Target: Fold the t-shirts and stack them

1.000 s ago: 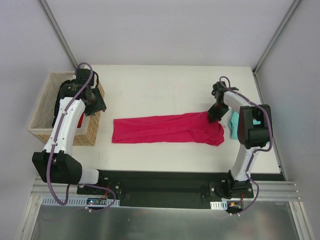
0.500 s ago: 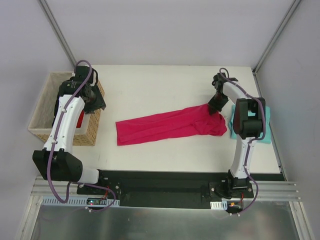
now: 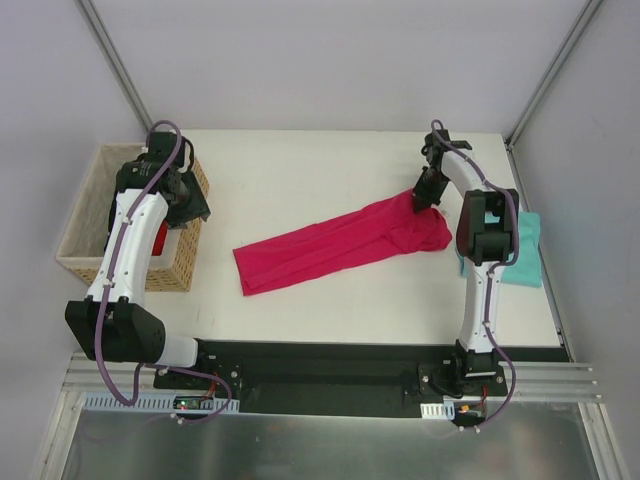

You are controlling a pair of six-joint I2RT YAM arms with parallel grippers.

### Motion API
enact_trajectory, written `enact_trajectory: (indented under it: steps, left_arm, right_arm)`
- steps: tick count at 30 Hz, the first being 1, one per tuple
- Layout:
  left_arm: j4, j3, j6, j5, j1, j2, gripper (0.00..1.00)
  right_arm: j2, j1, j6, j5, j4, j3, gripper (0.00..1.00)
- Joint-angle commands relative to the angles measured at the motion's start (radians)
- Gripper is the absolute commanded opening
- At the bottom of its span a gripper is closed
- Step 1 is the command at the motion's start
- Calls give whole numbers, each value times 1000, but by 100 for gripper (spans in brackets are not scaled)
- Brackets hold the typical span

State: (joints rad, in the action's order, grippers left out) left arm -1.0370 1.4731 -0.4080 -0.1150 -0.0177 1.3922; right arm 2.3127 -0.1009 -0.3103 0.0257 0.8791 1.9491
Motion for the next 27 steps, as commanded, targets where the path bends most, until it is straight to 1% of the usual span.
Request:
enact_trajectory:
  steps: [1,5,11,14,22,26,27]
  left_arm:
    - [-32,44,20,-14,10,-4,46]
    - [-35,55,28,-9,10,1,46]
    - [-44,73,41,-6,12,10,46]
    - [-47,79,46,-8,12,11,46]
    - [-57,89,46,-8,12,16,46]
    - [-60,99,48,-6,12,25,46]
    - [-60,101,46,-6,12,25,46]
  right_arm:
    - [19,-16,126,-40,9,68,1]
    - [28,-28,197,-56,-18,106,1]
    - [56,-77,287,-32,-38,175,1]
    - [57,-97,304,13,-57,188,1]
    - [60,-103,341,8,-95,185,1]
    - [47,-105,346,78,-89,175,1]
    - [42,-105,343,106,-85,171,7]
